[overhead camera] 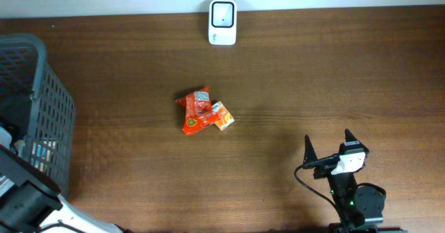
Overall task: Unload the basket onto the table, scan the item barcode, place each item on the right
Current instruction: 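Reach the left gripper into the basket and grasp the green tissue pack, then carry the green tissue pack out and drop it on the table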
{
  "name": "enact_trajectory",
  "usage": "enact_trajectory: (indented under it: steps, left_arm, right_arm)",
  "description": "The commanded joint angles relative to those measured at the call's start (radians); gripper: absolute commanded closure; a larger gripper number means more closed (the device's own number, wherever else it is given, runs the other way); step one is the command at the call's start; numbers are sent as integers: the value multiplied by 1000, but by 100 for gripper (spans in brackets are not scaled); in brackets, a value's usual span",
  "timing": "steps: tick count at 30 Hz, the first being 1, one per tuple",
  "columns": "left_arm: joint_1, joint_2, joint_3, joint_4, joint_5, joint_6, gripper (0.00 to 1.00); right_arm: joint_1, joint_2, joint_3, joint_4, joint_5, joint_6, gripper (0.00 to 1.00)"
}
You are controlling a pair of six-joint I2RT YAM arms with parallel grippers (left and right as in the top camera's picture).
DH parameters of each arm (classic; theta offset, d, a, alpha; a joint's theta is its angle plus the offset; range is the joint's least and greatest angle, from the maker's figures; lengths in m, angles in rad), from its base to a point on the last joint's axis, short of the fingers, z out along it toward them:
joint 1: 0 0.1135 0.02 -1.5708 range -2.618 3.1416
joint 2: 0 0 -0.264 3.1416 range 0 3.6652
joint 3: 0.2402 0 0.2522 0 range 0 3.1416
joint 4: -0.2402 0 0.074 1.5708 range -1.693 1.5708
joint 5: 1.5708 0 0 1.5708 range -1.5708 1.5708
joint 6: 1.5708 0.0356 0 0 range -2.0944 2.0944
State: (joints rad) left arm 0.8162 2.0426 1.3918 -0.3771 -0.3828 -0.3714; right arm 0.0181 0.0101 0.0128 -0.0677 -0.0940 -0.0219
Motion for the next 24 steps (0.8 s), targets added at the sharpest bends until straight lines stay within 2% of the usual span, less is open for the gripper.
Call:
enact_trajectory:
  steps: [1, 2, 5, 9, 14, 17, 20, 22, 24]
  left_arm:
    - [5, 27, -4, -11, -6, -9, 72]
    - [5, 27, -4, -24, -6, -9, 73]
    - [5, 27, -4, -88, -7, -8, 100]
    - [5, -6, 0, -127, -5, -8, 100]
    - [5, -256, 58, -135, 5, 74, 100]
    - [5, -434, 58, -102, 164, 74, 100]
    - [-29, -588, 58, -96, 385, 74, 100]
    - [-110, -689, 58, -103, 417, 80, 100]
    - [-249, -772, 58, -91, 417, 160, 100]
  right_arm:
    - [-6, -6, -7, -4, 1, 12, 1]
    - [-6, -6, -7, -4, 1, 12, 1]
    - [-6, -6, -7, -4, 1, 12, 1]
    - [-6, -6, -7, -4, 1, 12, 1]
    - [-6, -6, -7, -4, 1, 12, 1]
    - [-6, -6, -7, -4, 1, 12, 1]
    - [-6, -6, -7, -4, 1, 12, 1]
    - [-6, -6, -7, -4, 1, 12, 1]
    - [-6, -6, -7, -4, 1, 12, 1]
